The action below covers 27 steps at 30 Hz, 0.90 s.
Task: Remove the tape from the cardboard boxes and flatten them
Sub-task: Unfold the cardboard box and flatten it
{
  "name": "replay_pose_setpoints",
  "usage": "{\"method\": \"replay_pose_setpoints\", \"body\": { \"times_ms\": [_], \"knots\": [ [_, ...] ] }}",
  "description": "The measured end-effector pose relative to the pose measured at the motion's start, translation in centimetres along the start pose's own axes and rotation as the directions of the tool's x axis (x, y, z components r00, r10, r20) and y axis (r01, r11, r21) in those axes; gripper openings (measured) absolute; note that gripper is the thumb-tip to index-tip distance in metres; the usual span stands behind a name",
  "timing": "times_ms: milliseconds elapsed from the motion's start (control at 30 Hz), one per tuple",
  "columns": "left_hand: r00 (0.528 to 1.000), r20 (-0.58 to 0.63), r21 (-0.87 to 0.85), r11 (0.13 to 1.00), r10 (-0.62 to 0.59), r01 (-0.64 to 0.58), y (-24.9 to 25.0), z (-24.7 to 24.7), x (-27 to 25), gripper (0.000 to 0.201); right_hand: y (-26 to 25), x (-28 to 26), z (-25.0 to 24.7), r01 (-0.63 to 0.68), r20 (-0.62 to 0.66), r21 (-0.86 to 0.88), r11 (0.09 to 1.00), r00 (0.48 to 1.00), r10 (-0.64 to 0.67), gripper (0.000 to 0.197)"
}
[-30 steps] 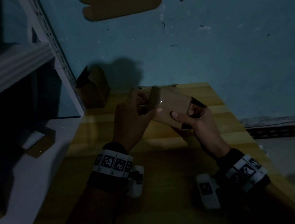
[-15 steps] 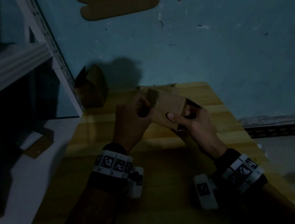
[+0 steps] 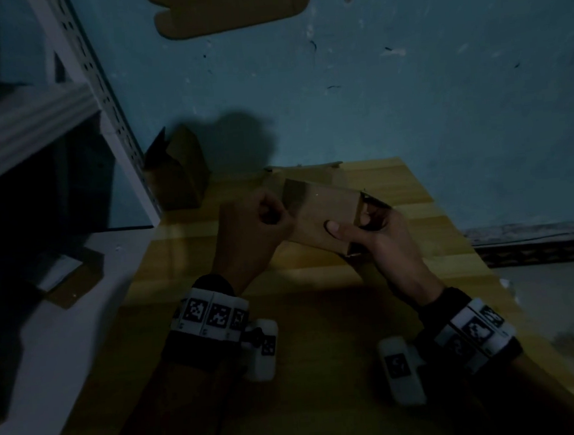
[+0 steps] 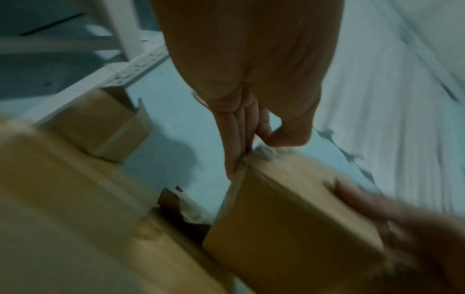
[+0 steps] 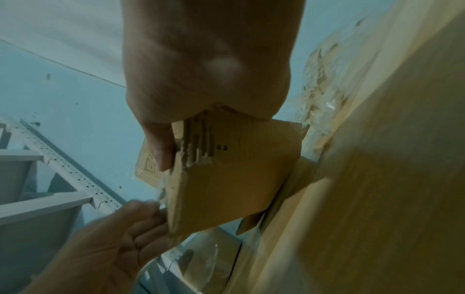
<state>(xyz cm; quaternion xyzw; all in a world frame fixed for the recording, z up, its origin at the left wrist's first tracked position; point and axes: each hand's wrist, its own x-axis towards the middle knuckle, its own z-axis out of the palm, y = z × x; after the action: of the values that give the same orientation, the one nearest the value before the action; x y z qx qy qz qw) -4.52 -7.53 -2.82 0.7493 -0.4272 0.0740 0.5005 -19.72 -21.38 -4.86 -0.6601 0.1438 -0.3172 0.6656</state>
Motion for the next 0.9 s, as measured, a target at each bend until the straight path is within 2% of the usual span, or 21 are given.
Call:
{"method": "replay_pose_setpoints", "body": {
  "times_ms": [133, 300, 400, 500, 567, 633, 700, 800, 900],
  "knots": [
    [0.994, 0.02, -0.198, 0.974, -0.104, 0.106, -0.2, -0.7, 0.2, 0.018, -0.2, 0.1, -0.3, -0.002, 0.009, 0.045, 0.999, 1.0, 0.002, 0.041],
    [0.985, 0.044, -0.363, 0.916, -0.165, 0.169, 0.1, -0.8, 0.1, 0.01, 0.0, 0.2, -0.6, -0.008, -0.002, 0.035, 0.999, 1.0, 0.008, 0.042],
    [0.992, 0.031, -0.256, 0.958, -0.123, 0.127, 0.7, -0.7, -0.1, 0.046, -0.2, 0.0, -0.3, 0.001, 0.012, 0.001, 1.0, 1.0, -0.001, 0.047],
    [0.997, 0.039, -0.05, 0.996, -0.069, 0.071, 1.1, -0.4, -0.4, 0.061, -0.2, -0.3, 0.0, 0.023, 0.023, -0.079, 0.997, 1.0, -0.021, 0.041],
    [0.998, 0.022, -0.029, 0.998, -0.055, 0.056, 0.8, -0.3, -0.3, 0.056, 0.0, -0.3, 0.1, 0.026, 0.034, -0.089, 0.996, 0.999, -0.023, 0.037],
    [1.0, -0.01, -0.042, 0.999, -0.029, 0.028, 0.3, -0.2, -0.2, 0.042, -0.2, -0.3, 0.2, 0.015, 0.032, -0.062, 0.998, 0.999, -0.013, 0.034],
    [0.998, -0.026, -0.017, 0.999, 0.051, -0.051, 0.2, -0.2, 0.0, 0.03, -0.3, -0.2, 0.1, 0.025, 0.043, -0.018, 1.0, 0.999, -0.024, 0.033],
    [0.986, -0.035, 0.0, 0.987, 0.16, -0.16, 0.1, -0.1, 0.0, 0.026, -0.3, -0.2, -0.1, 0.029, 0.035, 0.026, 0.999, 0.999, -0.03, 0.037],
    [0.994, -0.066, -0.111, 0.99, 0.081, -0.088, 0.1, -0.2, 0.1, 0.019, -0.3, -0.1, -0.4, 0.019, 0.03, 0.047, 0.999, 0.999, -0.021, 0.042]
  ]
}}
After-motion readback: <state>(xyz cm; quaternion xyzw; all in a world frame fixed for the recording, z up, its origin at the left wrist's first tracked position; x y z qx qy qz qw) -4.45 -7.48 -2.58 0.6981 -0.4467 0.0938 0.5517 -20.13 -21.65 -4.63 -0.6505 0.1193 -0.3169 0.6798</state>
